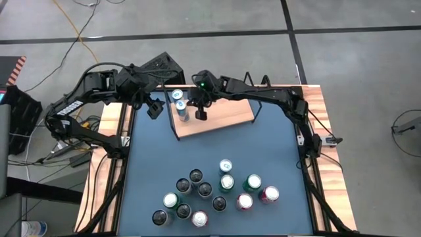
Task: Place canned beverage on shelf
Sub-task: Put the bottom blue soda can on the shelf aligned with the other blue soda can, then put the blue soda can on the shelf aligned with the other blue soda cans
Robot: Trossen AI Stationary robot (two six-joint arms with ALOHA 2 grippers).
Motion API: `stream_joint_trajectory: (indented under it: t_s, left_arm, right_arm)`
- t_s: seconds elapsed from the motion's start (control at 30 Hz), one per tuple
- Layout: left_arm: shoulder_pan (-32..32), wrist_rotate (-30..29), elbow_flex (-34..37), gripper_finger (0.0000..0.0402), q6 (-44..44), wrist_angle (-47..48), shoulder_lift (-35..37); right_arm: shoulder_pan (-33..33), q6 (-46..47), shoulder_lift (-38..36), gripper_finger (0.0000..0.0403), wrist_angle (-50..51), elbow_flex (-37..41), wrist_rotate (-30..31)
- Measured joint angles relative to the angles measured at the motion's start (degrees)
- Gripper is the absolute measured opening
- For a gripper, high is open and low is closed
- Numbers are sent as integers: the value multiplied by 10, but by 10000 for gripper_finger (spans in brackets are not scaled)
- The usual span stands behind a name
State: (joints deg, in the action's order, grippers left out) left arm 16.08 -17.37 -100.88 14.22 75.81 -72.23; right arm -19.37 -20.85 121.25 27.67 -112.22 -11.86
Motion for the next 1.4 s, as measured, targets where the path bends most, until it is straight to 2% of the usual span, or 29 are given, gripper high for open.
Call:
stream_joint_trajectory:
  t_s: [0.23,0.47,0.73,1.17,1.4]
  left_arm:
    - [0,0,0,316,0,6,0]
    - [0,0,0,316,0,9,0]
    - [0,0,0,316,0,11,0]
    - [0,0,0,316,-2,13,0]
    - [0,0,0,316,-2,16,0]
  right_arm:
    - [3,11,0,0,-1,0,5]
    - [2,28,0,0,64,0,0]
    - [5,28,45,0,45,0,0]
    - [1,25,48,0,4,0,14]
    - [3,28,46,0,14,0,14]
